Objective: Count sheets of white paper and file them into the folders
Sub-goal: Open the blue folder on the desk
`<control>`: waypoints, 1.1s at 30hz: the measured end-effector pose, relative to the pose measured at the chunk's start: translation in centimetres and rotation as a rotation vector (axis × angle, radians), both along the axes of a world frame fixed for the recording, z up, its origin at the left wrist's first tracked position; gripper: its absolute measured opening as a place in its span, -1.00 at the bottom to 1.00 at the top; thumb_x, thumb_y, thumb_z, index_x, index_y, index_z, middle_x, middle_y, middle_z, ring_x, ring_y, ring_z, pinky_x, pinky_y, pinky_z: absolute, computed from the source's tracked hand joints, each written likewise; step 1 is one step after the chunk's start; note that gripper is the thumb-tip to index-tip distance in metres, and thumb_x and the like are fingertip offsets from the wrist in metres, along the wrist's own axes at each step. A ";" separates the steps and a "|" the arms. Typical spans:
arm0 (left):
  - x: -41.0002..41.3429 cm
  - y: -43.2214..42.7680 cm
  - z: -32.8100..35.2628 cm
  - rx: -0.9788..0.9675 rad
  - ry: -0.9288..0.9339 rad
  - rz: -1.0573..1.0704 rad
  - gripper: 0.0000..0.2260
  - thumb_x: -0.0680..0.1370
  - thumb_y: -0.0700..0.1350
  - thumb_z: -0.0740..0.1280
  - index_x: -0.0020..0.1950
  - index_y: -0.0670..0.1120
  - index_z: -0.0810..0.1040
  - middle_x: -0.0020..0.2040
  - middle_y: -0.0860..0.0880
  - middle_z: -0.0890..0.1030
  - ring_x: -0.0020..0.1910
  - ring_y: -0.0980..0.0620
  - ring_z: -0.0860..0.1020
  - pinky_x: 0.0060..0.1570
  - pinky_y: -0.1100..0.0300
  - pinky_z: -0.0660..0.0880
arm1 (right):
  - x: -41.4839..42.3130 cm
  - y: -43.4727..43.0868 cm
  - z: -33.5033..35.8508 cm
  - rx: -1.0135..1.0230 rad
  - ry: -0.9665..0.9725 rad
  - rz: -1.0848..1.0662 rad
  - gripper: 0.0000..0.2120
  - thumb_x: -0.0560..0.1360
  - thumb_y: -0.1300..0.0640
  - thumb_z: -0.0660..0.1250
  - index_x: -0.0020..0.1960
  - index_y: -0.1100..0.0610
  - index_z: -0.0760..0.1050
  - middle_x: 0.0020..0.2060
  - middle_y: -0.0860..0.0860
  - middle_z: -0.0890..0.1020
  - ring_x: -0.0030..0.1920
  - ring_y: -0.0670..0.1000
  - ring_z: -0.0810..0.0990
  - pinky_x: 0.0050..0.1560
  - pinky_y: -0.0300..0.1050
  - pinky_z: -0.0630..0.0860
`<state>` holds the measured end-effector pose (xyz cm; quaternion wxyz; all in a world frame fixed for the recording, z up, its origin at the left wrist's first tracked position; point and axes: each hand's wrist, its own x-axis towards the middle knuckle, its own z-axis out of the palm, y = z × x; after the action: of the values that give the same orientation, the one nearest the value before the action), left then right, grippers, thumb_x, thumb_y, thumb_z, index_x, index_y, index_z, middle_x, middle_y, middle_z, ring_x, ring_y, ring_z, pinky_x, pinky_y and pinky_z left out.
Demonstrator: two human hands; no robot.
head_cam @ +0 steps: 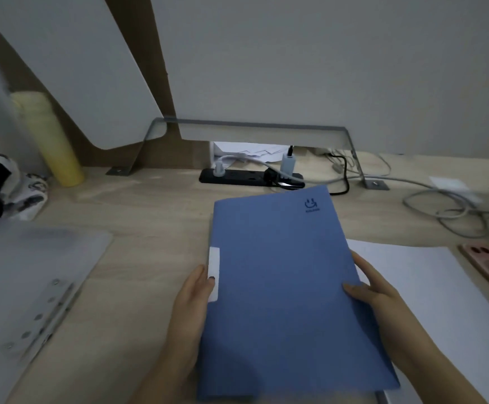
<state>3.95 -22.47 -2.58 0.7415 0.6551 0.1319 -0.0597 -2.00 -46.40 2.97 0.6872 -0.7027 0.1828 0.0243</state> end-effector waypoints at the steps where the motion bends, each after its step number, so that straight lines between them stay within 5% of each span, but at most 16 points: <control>1: -0.3 -0.1 0.0 0.042 0.017 -0.041 -0.79 0.60 -0.13 0.21 0.18 -0.06 0.56 0.11 0.07 0.64 0.06 0.08 0.61 0.13 0.10 0.50 | -0.1 0.0 -0.1 0.015 -0.007 -0.012 -0.53 0.53 0.29 0.19 0.26 -0.21 0.43 -0.08 0.02 0.73 -0.10 0.14 0.70 -0.05 0.09 0.57; 7: -1.7 -0.7 0.2 0.186 -0.030 0.056 -0.74 0.60 -0.02 0.19 -0.14 -0.12 0.58 -0.12 -0.07 0.68 -0.08 -0.06 0.63 0.03 -0.01 0.53 | -0.7 -0.1 -0.3 0.039 -0.038 -0.010 -0.52 0.52 0.28 0.21 0.29 -0.21 0.42 -0.06 0.01 0.73 -0.11 0.12 0.70 -0.11 0.04 0.57; 12: -1.9 -1.0 -0.2 0.105 -0.008 0.196 -0.69 0.58 -0.02 0.22 -0.34 -0.09 0.40 -0.32 -0.05 0.52 -0.29 -0.01 0.47 -0.24 0.13 0.39 | -0.6 -0.8 -0.5 0.046 -0.023 0.014 -0.51 0.51 0.28 0.21 0.29 -0.21 0.42 -0.06 0.05 0.72 -0.13 0.14 0.71 -0.16 0.01 0.57; 18: -0.8 0.5 0.2 -0.213 -0.054 0.343 -0.85 0.59 -0.13 0.22 -0.03 -0.18 0.53 -0.15 -0.09 0.66 -0.28 0.14 0.69 -0.35 0.26 0.60 | -0.6 -2.0 -0.6 0.028 0.029 0.037 -0.52 0.51 0.28 0.20 0.25 -0.25 0.45 -0.06 0.03 0.72 -0.10 0.17 0.70 -0.10 0.05 0.57; 23: 1.8 3.4 0.7 -0.080 -0.104 0.326 -0.87 0.56 -0.11 0.28 -0.10 -0.16 0.51 -0.36 -0.05 0.62 -0.45 0.17 0.61 -0.44 0.33 0.56 | -1.2 -3.1 -0.9 0.074 0.100 0.099 -0.52 0.51 0.29 0.20 0.24 -0.23 0.46 0.03 -0.02 0.70 -0.02 0.14 0.69 0.00 0.07 0.55; 28: 3.5 4.4 0.9 -0.015 -0.074 0.273 -0.86 0.58 -0.11 0.24 -0.02 -0.19 0.49 -0.21 -0.11 0.54 -0.30 0.07 0.52 -0.40 0.36 0.54 | -0.9 -2.4 -1.0 0.135 0.118 0.111 -0.54 0.50 0.30 0.21 0.18 -0.22 0.48 -0.01 -0.03 0.71 -0.07 0.11 0.70 -0.21 -0.06 0.62; 31: 2.4 3.9 1.4 -0.035 -0.082 0.199 -0.60 0.58 -0.15 0.24 0.39 -0.18 0.28 0.04 -0.14 0.53 -0.02 0.01 0.55 -0.09 0.29 0.53 | -0.5 -1.8 -1.2 0.108 0.113 0.065 -0.53 0.50 0.30 0.22 0.24 -0.19 0.47 0.00 0.01 0.71 -0.07 0.16 0.69 -0.13 0.01 0.58; 33: 1.2 3.3 1.1 0.163 -0.094 0.085 -0.43 0.58 -0.16 0.25 0.52 -0.10 0.07 0.23 -0.05 0.46 0.18 0.04 0.45 0.18 0.23 0.36 | -0.3 -1.0 -1.1 0.079 0.105 0.040 -0.53 0.51 0.30 0.20 0.27 -0.16 0.45 0.02 0.06 0.69 -0.05 0.20 0.68 -0.08 0.05 0.57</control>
<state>5.14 -19.19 -1.47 0.6928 0.7093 0.1293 0.0135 -2.31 -47.42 1.85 0.7032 -0.6762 0.2036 0.0822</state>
